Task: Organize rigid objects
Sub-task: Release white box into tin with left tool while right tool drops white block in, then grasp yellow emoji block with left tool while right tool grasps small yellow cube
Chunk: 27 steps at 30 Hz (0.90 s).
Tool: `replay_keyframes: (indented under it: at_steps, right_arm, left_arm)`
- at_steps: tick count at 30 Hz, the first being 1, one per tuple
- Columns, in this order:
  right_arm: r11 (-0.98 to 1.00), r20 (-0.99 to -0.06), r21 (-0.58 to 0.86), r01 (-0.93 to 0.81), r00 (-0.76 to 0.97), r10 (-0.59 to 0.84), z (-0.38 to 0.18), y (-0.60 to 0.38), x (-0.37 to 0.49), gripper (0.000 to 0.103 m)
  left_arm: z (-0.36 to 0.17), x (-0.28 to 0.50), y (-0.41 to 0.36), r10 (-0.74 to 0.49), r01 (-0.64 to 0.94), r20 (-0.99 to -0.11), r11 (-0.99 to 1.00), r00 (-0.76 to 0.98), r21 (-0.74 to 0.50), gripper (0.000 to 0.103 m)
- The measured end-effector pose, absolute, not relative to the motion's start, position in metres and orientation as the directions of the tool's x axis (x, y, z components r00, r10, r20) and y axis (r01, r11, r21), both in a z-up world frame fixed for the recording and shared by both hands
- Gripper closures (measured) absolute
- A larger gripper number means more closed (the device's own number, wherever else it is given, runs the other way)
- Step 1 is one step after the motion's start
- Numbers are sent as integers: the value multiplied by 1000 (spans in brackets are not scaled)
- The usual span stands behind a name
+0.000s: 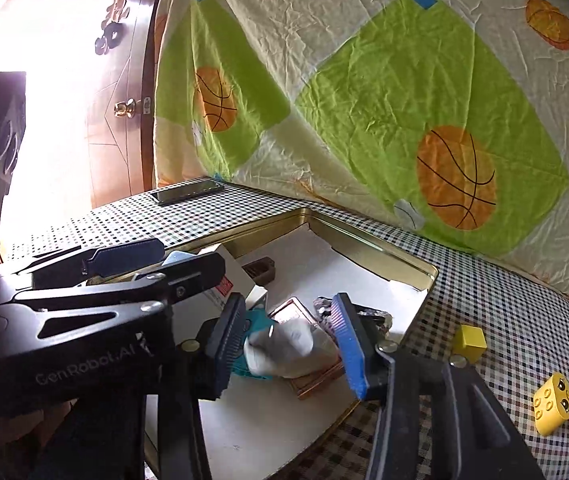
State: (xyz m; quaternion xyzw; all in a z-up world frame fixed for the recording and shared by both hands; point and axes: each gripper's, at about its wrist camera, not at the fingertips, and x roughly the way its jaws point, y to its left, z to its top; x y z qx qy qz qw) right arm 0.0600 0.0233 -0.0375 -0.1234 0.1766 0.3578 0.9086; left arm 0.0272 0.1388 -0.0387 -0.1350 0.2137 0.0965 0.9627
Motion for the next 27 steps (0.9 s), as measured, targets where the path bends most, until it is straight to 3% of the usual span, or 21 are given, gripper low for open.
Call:
replay_keyframes:
  at_steps: [1,7,11,14,22,27]
  right_arm:
    - [715,-406,-105,-692,686,604,-37,20,58,43]
    - [766,-372,-161,-623,757,537,-30,-33,56,42]
    - [846,-355,-118,-520,818,453,-24,-90,76,38]
    - [901,-365,-33,-433,844,393,-20,-127,97,37]
    - [915,-513,42,-402,777,365,-37,-126,161,37]
    - [914,-567,43,-403,744,354,-46,-110,191,37]
  left_arm:
    - [-38,26,138,127,-240,-432,946,893,-218,29]
    - [-33,22,118,116,-212,-409,957,905,-198,13]
    - [-29,28,84,67,-143,-400,976,914,-162,11]
    - [-25,33,59,58,-113,-390,986,919,-121,1]
    - [-6,71,29,86,-128,-421,989,903,-75,1]
    - [-6,98,38,63,-148,-489,980,870,-137,1]
